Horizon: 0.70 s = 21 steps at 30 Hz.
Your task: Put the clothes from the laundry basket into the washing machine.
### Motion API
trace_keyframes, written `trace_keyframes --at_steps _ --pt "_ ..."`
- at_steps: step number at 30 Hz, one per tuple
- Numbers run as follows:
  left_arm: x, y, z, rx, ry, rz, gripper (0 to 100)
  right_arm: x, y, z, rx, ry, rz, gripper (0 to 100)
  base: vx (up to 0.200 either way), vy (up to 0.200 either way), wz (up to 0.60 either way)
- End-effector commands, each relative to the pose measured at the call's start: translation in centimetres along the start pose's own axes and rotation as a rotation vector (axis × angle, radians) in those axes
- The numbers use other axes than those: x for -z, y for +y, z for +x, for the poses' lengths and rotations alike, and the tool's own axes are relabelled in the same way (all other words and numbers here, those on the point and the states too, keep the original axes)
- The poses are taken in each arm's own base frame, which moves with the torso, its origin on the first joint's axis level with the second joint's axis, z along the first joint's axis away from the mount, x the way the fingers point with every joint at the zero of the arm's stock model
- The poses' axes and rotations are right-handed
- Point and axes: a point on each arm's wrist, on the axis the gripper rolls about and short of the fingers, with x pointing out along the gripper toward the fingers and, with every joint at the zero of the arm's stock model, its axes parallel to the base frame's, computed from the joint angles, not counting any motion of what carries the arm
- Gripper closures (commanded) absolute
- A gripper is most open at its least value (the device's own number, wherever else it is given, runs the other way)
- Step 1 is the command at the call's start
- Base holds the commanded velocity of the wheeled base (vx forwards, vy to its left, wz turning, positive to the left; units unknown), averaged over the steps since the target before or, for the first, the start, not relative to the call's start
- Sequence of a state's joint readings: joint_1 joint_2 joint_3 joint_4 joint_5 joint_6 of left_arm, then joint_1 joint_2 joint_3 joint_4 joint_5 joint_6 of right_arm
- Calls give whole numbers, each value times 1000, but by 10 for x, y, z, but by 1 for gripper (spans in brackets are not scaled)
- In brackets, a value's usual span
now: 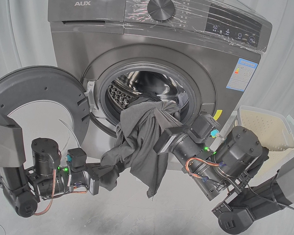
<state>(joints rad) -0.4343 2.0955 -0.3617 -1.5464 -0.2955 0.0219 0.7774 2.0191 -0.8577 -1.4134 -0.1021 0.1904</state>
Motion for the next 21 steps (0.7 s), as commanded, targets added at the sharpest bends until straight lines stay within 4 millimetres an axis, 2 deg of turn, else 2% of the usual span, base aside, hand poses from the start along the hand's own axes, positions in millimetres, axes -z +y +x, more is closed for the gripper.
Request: trace_keyframes --at_steps 1,5,6,7,11,16,21 --pt "-44 -22 -61 93 -135 41 100 35 -13 1 27 85 -12 100 0 0 0" --pt "-68 -28 -78 137 -238 18 100 52 -20 2 46 128 -19 100 0 0 0" --pt "-68 -28 -78 137 -238 18 100 52 -20 2 46 128 -19 100 0 0 0" --pt "-79 -31 -87 154 -287 -16 100 62 -22 2 51 150 -22 100 0 0 0" --pt "-96 -37 -89 193 -357 -42 100 84 -24 2 49 188 -25 100 0 0 0" --pt "-107 -43 -87 209 -402 -34 100 97 -24 2 46 206 -29 100 0 0 0" --pt "-110 -47 -85 220 -413 -35 100 99 -24 -1 49 219 -26 100 0 0 0"
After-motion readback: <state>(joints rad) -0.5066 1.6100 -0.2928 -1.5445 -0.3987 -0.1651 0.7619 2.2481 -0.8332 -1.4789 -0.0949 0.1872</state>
